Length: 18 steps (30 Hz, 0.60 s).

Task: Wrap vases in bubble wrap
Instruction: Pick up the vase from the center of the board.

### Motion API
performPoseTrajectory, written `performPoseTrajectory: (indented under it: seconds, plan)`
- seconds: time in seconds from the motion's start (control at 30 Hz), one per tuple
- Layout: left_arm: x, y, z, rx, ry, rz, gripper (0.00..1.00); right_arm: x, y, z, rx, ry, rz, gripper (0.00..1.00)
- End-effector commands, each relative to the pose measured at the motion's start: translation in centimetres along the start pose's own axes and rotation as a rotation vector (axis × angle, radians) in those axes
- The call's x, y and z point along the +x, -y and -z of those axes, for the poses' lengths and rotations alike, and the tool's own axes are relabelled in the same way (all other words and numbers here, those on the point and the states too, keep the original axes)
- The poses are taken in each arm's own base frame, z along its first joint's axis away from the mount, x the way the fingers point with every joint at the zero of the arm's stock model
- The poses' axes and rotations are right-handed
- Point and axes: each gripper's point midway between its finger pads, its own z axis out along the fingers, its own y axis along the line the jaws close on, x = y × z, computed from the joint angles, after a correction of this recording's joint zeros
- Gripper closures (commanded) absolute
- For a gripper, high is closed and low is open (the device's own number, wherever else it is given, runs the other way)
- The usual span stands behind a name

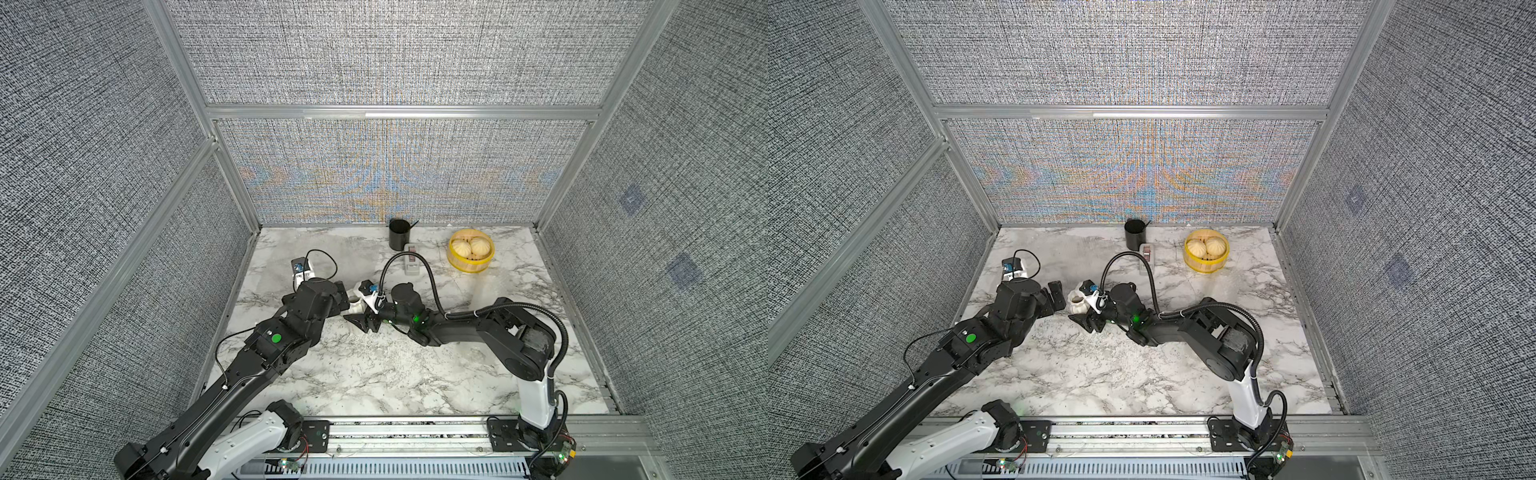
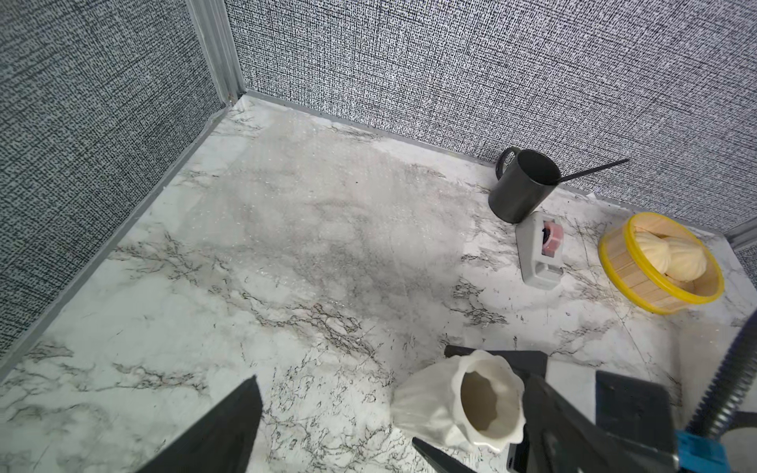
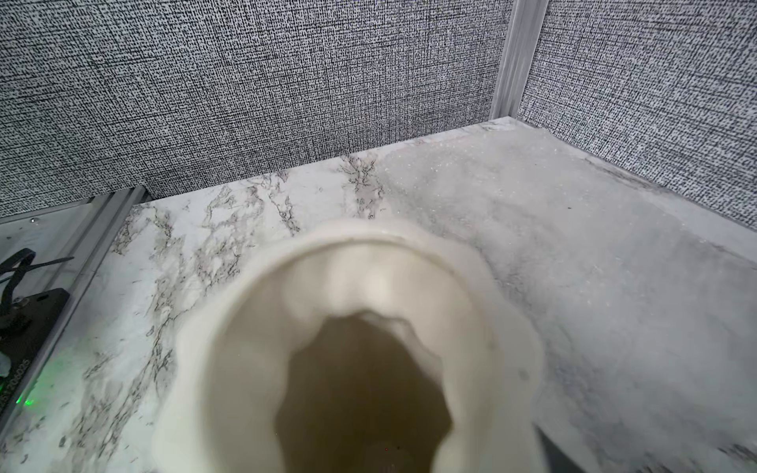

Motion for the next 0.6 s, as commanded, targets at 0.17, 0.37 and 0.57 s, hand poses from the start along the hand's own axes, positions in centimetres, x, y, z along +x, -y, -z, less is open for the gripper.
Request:
performPoseTrajectory:
  seconds: [0.17,0.37,0.57]
  plan:
    - [-0.2,-0.5,0.1,-0.014,0.007,0.019,0.01,-0.6,-0.6,-0.4,-0.045,0.009,0.023,0.43]
    - [-0.3,-0.7,0.3,-0.007,0.015,0.03,0.01,-1.6,-0.8,0.3,-0.051,0.015,0.019,0.57]
    - [-1.1,-1.2,0.9,-0.009,0.037,0.038,0.01,-4.5,0.4,2.5,0.004,0.006,-0.056,0.72]
